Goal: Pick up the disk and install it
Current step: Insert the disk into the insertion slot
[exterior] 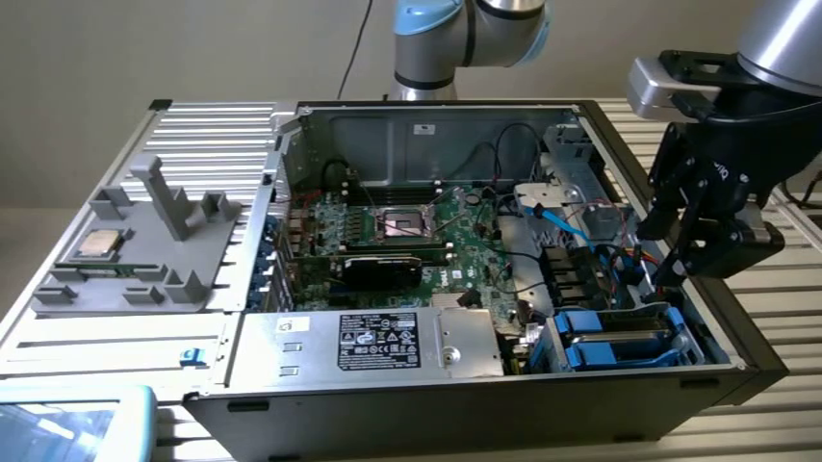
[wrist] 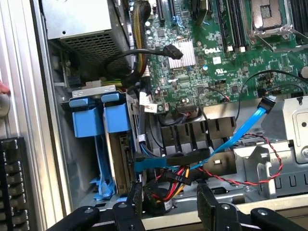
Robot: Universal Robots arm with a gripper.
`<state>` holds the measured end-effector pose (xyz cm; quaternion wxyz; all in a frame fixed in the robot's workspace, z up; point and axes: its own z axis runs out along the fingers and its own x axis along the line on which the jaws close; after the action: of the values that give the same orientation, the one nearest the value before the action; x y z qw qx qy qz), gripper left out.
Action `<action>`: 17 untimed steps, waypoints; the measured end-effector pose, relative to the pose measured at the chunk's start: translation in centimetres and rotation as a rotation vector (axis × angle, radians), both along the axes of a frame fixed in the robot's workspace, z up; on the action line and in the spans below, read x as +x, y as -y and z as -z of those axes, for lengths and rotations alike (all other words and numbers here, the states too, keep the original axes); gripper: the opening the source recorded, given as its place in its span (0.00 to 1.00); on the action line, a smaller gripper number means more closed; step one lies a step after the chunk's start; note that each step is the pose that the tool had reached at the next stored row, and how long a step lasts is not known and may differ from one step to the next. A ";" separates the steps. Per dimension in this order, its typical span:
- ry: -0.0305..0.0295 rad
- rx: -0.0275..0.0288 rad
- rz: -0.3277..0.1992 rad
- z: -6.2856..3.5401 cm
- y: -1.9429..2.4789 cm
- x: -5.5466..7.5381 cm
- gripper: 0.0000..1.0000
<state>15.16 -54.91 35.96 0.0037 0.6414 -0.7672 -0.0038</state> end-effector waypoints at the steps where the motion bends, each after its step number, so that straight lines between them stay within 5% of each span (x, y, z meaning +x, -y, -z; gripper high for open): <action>1: 0.0005 -0.0002 0.001 0.10 -0.10 -0.1 0.58; 11: 0.0011 0.0000 0.013 0.66 -0.55 -1.1 0.58; 17: 0.0029 0.0018 0.087 0.94 -0.56 -1.2 0.58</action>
<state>14.00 -54.35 35.02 0.0018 0.6073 -0.7944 -0.0037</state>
